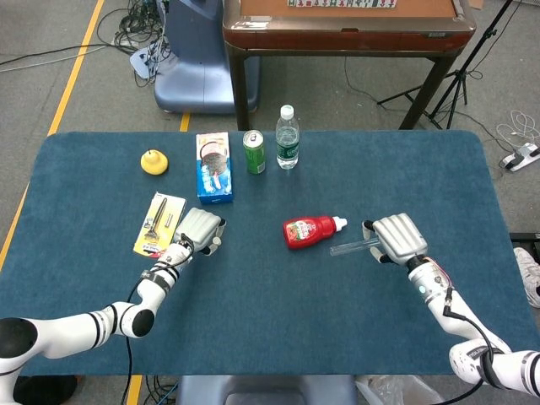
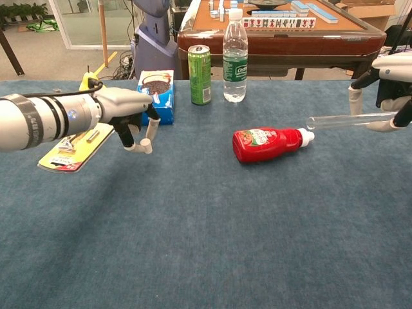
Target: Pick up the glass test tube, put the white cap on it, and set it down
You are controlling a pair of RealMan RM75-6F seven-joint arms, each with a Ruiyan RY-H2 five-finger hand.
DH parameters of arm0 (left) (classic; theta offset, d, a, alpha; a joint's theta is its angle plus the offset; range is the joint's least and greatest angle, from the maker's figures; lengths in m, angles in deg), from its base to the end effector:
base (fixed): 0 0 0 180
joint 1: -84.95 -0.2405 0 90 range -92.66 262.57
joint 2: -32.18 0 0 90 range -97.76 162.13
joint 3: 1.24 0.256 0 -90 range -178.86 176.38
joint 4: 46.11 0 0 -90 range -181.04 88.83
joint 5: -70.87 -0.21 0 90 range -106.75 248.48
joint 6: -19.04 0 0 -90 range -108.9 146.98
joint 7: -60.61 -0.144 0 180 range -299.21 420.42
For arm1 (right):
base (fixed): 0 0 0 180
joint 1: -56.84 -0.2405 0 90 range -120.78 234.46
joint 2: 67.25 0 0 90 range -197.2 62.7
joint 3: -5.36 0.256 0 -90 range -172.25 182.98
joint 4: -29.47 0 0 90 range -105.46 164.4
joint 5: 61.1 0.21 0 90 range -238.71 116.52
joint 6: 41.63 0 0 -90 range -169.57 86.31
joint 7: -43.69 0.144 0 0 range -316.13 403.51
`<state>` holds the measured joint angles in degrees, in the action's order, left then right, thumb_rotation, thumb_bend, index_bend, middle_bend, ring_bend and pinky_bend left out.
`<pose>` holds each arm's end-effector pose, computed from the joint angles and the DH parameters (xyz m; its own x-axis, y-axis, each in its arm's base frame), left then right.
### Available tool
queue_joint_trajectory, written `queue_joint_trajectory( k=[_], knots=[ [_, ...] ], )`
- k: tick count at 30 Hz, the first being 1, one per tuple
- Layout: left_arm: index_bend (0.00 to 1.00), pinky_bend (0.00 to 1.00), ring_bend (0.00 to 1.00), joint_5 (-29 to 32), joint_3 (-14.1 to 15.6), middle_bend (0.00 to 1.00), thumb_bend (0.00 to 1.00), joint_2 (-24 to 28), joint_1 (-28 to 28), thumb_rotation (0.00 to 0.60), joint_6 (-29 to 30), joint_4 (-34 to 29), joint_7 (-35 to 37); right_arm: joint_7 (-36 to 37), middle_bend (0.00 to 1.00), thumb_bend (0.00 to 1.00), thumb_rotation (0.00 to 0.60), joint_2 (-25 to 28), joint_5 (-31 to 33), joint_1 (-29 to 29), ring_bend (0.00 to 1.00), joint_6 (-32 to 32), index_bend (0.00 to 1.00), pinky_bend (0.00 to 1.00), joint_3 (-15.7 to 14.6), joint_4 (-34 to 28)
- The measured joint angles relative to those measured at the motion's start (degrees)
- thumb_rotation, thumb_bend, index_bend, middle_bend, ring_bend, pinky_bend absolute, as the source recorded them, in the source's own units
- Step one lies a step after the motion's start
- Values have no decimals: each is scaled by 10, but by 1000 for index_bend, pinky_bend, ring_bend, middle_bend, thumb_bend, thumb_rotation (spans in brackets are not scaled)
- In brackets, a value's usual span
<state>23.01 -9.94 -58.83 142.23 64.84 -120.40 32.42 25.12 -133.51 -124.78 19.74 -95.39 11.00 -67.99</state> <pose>-0.1180 0.4020 -0.0319 0.6162 0.2789 0.7366 0.7706 -0.4070 -0.4905 -0.2083 -0.3243 0.0854 0.5594 -0.2858 0.7780 -0.8240 -0.2929 0.4849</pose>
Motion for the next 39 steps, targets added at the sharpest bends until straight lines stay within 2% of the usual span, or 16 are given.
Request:
queue_joint_trajectory(
  k=[8,15,19,25,30,39],
  knots=[
    [574,1000,1000,-28,-28,989,276,110,-38,600,57,-141,46,62,1000,723,600,-46,-17,-4,1000,0,825,1000,17,17],
    [575,1000,1000,-67,-56,991,276,220,-86,600,116,-273,103,143,1000,744,600,-116,-33,-7,1000,-11,832,1000,43,43],
    [575,1000,1000,-82,-69,991,275,257,-101,600,130,-326,126,180,1000,751,600,-164,-43,-10,1000,-24,838,1000,56,65],
    [577,1000,1000,-101,-85,991,275,282,-111,600,140,-387,154,227,1000,767,600,-242,-58,-14,1000,-50,846,1000,73,113],
    [578,1000,1000,-106,-89,991,276,276,-105,600,140,-398,154,271,1000,771,600,-290,-75,-13,1000,-74,848,1000,82,153],
    [578,1000,1000,-80,-92,991,276,233,-72,600,134,-390,124,299,1000,771,600,-322,-90,-14,1000,-88,849,1000,92,177]
  ],
)
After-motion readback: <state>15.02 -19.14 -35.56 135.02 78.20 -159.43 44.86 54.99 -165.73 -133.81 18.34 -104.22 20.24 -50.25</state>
